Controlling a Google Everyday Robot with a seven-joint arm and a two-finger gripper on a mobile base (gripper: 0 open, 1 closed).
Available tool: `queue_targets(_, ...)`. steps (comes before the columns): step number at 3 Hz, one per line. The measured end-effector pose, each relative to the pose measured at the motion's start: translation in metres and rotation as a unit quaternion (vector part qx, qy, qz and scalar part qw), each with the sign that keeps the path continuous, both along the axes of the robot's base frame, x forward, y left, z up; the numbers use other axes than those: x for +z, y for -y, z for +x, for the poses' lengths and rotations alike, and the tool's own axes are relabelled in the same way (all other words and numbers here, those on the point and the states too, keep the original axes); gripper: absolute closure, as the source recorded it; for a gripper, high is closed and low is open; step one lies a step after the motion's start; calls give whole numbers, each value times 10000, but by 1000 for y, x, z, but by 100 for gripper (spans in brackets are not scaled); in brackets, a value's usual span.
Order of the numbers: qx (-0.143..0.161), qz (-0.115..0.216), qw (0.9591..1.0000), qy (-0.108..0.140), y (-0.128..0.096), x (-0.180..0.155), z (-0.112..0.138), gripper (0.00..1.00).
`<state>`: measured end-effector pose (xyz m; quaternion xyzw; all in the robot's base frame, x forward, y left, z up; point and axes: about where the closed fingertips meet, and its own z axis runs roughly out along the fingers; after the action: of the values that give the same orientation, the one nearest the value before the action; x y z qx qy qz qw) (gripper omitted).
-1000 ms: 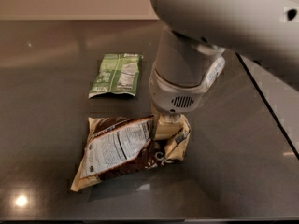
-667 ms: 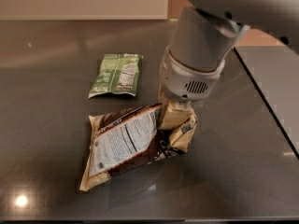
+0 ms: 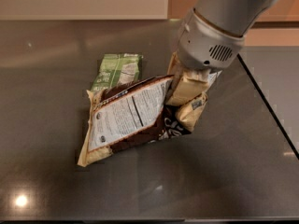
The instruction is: Pick brown chip bag
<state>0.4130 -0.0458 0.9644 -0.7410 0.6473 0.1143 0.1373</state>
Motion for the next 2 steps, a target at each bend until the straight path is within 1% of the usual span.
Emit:
queue_targets(1, 22, 137, 9999, 51, 3, 16, 2, 100)
queue_targets(2, 61, 365, 9993, 95, 6, 39, 6, 100)
